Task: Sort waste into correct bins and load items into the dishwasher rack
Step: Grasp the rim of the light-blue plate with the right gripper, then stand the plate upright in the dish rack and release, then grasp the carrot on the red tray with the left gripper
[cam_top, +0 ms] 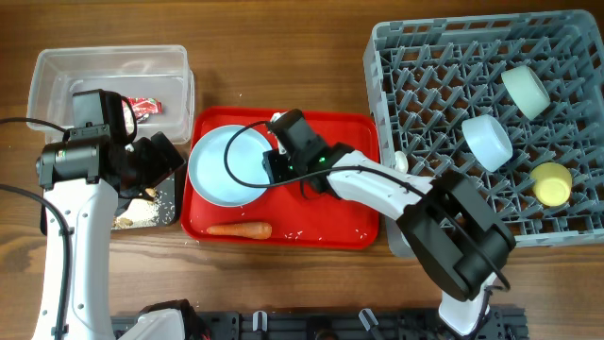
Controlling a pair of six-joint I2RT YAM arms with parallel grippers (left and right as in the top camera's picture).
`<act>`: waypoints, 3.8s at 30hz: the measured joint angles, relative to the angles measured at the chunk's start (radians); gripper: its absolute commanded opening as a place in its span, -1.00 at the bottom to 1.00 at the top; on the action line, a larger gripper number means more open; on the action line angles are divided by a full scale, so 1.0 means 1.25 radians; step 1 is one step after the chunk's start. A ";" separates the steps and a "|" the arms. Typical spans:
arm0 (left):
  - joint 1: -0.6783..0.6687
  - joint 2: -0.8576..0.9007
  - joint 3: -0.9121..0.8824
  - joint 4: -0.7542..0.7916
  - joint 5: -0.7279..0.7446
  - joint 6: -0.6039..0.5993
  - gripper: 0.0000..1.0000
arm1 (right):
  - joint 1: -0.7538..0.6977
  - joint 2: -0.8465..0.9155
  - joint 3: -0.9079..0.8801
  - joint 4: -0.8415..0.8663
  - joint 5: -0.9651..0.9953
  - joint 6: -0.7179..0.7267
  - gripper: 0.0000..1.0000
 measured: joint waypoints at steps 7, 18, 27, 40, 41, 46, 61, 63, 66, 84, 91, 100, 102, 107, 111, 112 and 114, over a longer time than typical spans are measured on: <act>0.000 0.000 0.000 -0.001 0.000 0.000 1.00 | 0.004 0.019 0.001 -0.034 0.052 0.092 -0.90; 0.000 0.000 0.000 -0.005 0.000 0.000 1.00 | -0.168 -0.040 0.022 -0.251 0.069 0.125 -0.92; 0.000 0.000 0.000 -0.006 0.000 0.000 1.00 | -0.213 -0.232 0.021 -0.368 0.198 -0.050 -0.91; 0.000 0.000 0.000 -0.005 0.000 0.000 1.00 | -0.417 -0.482 0.020 -0.112 0.904 -0.483 -0.91; 0.000 0.000 0.000 -0.005 0.000 0.000 1.00 | -0.428 -0.466 0.020 -0.112 0.910 -0.491 -0.91; 0.000 0.000 0.000 -0.003 0.000 0.000 1.00 | -0.472 -0.335 0.020 -0.115 0.916 -0.506 -0.91; 0.000 0.000 0.000 -0.001 0.003 0.000 1.00 | -0.391 -0.375 0.019 -0.214 0.683 -0.384 0.79; 0.000 0.000 0.000 -0.002 0.004 0.000 1.00 | -0.392 -0.434 0.020 -0.257 0.630 -0.369 0.80; 0.000 0.000 0.000 -0.013 0.026 0.000 1.00 | -0.392 -0.541 0.020 -0.375 0.447 -0.356 0.86; -0.378 -0.001 -0.254 0.185 0.196 -0.517 1.00 | -0.392 -0.579 0.020 -0.606 0.067 -0.347 1.00; -0.430 0.001 -0.328 0.265 0.183 -0.620 1.00 | -0.392 -0.579 0.020 -0.613 0.067 -0.347 0.99; -0.430 0.142 -0.352 0.393 0.168 -0.632 1.00 | -0.392 -0.579 0.020 -0.614 0.067 -0.347 0.99; -0.430 0.159 -0.351 0.408 0.161 -0.632 0.98 | -0.392 -0.579 0.020 -0.614 0.067 -0.347 0.99; -0.430 0.163 -0.352 0.412 0.085 -0.638 0.19 | -0.392 -0.579 0.020 -0.615 0.067 -0.347 0.99; -0.430 0.163 -0.352 0.413 0.065 -0.640 0.17 | -0.392 -0.579 0.020 -0.616 0.067 -0.347 0.99; -0.430 0.163 -0.352 0.413 0.063 -0.640 0.18 | -0.392 -0.579 0.020 -0.616 0.067 -0.347 0.99; -0.430 0.163 -0.352 0.413 0.063 -0.640 0.19 | -0.392 -0.579 0.020 -0.616 0.067 -0.347 1.00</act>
